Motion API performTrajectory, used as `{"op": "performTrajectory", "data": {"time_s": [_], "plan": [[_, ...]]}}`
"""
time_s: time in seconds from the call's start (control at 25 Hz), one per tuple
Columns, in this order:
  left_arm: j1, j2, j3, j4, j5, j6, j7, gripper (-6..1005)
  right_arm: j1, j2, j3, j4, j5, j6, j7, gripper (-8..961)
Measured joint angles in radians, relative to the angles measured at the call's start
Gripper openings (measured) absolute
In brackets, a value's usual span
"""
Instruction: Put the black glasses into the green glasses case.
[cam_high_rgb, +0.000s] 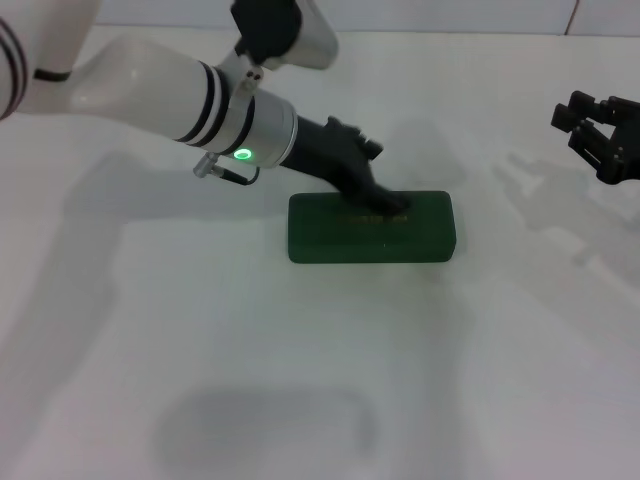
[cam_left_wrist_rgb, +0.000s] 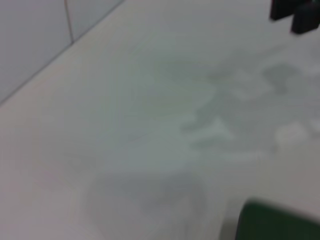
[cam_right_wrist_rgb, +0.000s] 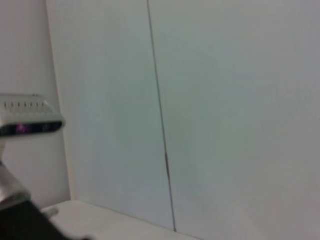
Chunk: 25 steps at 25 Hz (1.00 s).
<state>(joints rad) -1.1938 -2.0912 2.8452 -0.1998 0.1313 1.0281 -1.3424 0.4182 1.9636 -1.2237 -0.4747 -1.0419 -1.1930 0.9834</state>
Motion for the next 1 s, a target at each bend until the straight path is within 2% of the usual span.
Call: {"op": "performTrajectory", "data": {"time_s": [0.12, 0.2, 0.32, 0.36, 0.44, 0.48, 0.52, 0.68, 0.72, 0.84, 1.0], "plan": [[0.05, 0.015, 0.0, -0.018, -0.239, 0.139, 0.144, 894, 0.002, -0.013, -0.007, -0.007, -0.033, -0.07, -0.001, 244], [0.104, 0.045, 0.0, -0.032, -0.376, 0.333, 0.233, 894, 0.021, -0.024, -0.008, -0.016, -0.104, -0.183, 0.01, 266], [0.201, 0.098, -0.001, -0.035, -0.477, 0.647, 0.296, 894, 0.059, -0.032, -0.008, -0.022, -0.187, -0.296, 0.037, 299], [0.237, 0.11, -0.001, -0.036, -0.495, 0.732, 0.319, 894, 0.079, -0.036, -0.008, -0.027, -0.228, -0.345, 0.057, 310], [0.296, 0.12, -0.001, -0.037, -0.51, 0.818, 0.351, 894, 0.096, -0.034, -0.008, -0.037, -0.255, -0.394, 0.071, 331], [0.334, 0.123, -0.001, -0.038, -0.514, 0.844, 0.372, 894, 0.102, -0.032, -0.008, -0.039, -0.258, -0.403, 0.073, 342], [0.379, 0.125, -0.001, -0.037, -0.522, 0.863, 0.397, 894, 0.113, -0.023, -0.008, -0.04, -0.264, -0.403, 0.072, 353], [0.492, 0.127, -0.001, -0.038, -0.544, 0.923, 0.469, 894, 0.158, 0.015, -0.008, -0.041, -0.331, -0.352, 0.068, 397], [0.508, 0.127, -0.002, -0.038, -0.542, 0.932, 0.484, 894, 0.164, 0.026, -0.008, -0.042, -0.347, -0.338, 0.067, 408], [0.532, 0.125, -0.001, -0.04, -0.532, 0.938, 0.504, 894, 0.174, 0.049, -0.013, -0.046, -0.376, -0.277, 0.058, 551], [0.536, 0.123, -0.001, -0.049, -0.519, 0.941, 0.504, 894, 0.185, 0.057, -0.038, -0.045, -0.378, -0.244, 0.053, 713]]}}
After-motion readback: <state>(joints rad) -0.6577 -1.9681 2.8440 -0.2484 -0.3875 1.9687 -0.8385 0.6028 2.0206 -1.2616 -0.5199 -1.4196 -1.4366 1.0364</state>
